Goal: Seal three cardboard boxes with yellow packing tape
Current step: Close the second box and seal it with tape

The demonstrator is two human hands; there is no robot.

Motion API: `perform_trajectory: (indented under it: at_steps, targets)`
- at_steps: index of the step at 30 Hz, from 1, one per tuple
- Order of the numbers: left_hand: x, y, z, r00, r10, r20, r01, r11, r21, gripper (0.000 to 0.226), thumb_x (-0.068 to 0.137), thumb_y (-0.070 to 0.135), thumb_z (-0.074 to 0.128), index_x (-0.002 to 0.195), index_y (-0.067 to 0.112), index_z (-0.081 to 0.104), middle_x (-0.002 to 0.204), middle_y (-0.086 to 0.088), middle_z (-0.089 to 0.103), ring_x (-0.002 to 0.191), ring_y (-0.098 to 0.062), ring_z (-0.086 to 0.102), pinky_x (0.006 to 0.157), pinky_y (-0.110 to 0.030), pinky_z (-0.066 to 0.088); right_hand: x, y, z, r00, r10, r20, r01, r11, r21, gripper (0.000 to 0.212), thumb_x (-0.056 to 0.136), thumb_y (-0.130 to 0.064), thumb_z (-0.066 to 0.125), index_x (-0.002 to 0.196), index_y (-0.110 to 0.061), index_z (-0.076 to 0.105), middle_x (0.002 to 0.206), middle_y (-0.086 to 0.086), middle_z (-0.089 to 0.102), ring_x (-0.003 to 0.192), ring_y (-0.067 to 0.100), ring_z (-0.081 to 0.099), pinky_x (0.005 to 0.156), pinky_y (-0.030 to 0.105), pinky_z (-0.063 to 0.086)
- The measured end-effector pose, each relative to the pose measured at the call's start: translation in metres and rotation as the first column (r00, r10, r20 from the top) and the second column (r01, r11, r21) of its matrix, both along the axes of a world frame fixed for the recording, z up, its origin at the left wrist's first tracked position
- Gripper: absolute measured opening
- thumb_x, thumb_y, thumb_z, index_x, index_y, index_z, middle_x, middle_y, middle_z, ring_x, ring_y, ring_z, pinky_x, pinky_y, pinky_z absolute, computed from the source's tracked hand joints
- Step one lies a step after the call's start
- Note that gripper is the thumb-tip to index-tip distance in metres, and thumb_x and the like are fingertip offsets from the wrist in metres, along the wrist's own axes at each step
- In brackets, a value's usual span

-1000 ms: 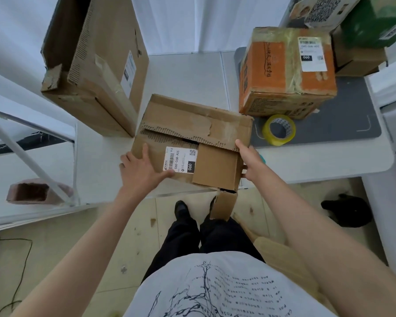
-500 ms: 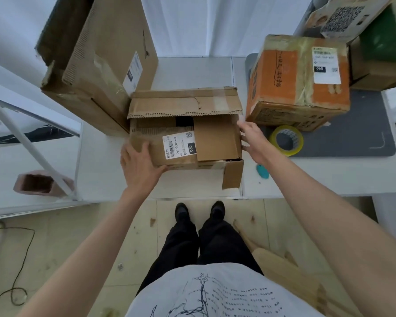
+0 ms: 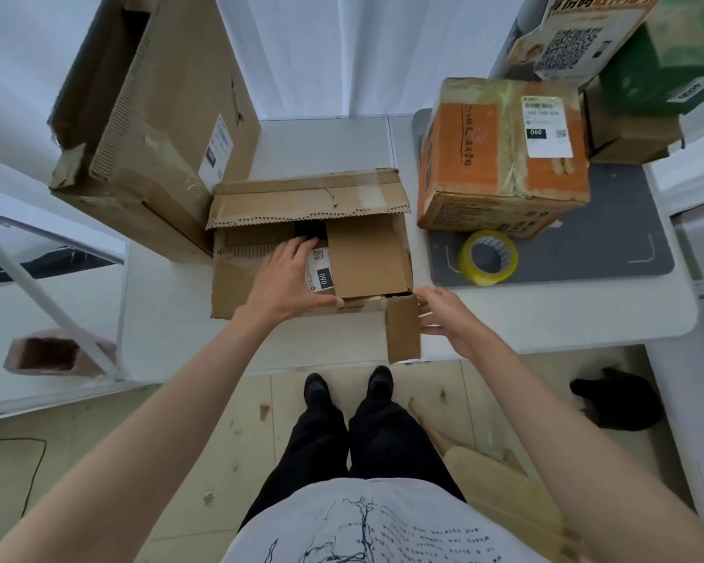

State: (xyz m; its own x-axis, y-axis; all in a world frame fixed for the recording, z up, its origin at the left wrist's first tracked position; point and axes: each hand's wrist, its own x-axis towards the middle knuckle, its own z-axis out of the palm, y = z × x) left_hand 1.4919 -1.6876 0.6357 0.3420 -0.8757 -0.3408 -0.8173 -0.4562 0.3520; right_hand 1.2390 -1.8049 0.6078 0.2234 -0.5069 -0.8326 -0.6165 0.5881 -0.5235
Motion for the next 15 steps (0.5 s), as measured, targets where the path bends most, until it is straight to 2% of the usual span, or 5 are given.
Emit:
perform_trajectory:
  at_steps: [2,5,10,13,15]
  targets:
    - [0.002,0.0,-0.001,1.0,-0.028,0.003,0.028,1.0,0.01,0.131,0.055,0.089,0.069,0.157,0.017,0.027,0.159,-0.006,0.036,0.145,-0.027,0.033,0.123,-0.047,0.025,-0.002,0.002,0.002,1.0,-0.011,0.006,0.011,1.0,0.007,0.035,0.102,-0.04,0.054,0.124,-0.013,0.054,0.116,0.011,0.066,0.104,0.026,0.067,0.086,0.038,0.058]
    - [0.006,-0.004,0.002,0.998,-0.062,-0.017,0.063,0.998,0.024,0.134,0.054,0.091,0.065,0.158,0.018,0.024,0.159,-0.006,0.035,0.145,-0.028,0.034,0.124,-0.048,0.022,-0.002,0.004,0.008,0.999,-0.034,0.017,0.034,0.999,0.0,0.032,0.101,-0.037,0.056,0.124,-0.015,0.053,0.117,0.009,0.064,0.107,0.027,0.066,0.09,0.04,0.057]
    - [0.011,-0.009,0.01,0.993,-0.089,-0.072,0.091,0.995,0.031,0.132,0.054,0.085,0.074,0.158,0.019,0.026,0.152,-0.009,0.034,0.137,-0.031,0.039,0.118,-0.05,0.032,0.007,0.005,0.02,0.999,-0.035,0.024,0.036,0.998,-0.055,0.031,0.1,-0.034,0.06,0.126,-0.022,0.048,0.123,0.008,0.06,0.109,0.026,0.062,0.081,0.036,0.054]
    - [0.013,-0.011,0.012,0.99,-0.118,-0.072,0.121,0.992,0.036,0.125,0.057,0.083,0.075,0.156,0.022,0.03,0.151,-0.011,0.034,0.137,-0.033,0.039,0.119,-0.053,0.03,0.014,0.007,0.026,0.997,0.079,-0.005,-0.078,0.976,-0.204,0.048,0.095,-0.034,0.066,0.136,-0.031,0.039,0.116,0.006,0.058,0.105,0.022,0.059,0.079,0.035,0.05]
    - [0.012,-0.011,0.012,0.99,-0.133,-0.052,0.136,0.99,0.048,0.121,0.058,0.083,0.074,0.155,0.023,0.034,0.149,-0.011,0.034,0.136,-0.033,0.039,0.119,-0.052,0.031,0.022,0.013,0.03,0.966,0.24,-0.099,-0.259,0.909,-0.326,0.069,0.089,-0.036,0.073,0.144,-0.033,0.031,0.122,0.005,0.055,0.104,0.021,0.058,0.08,0.033,0.047]
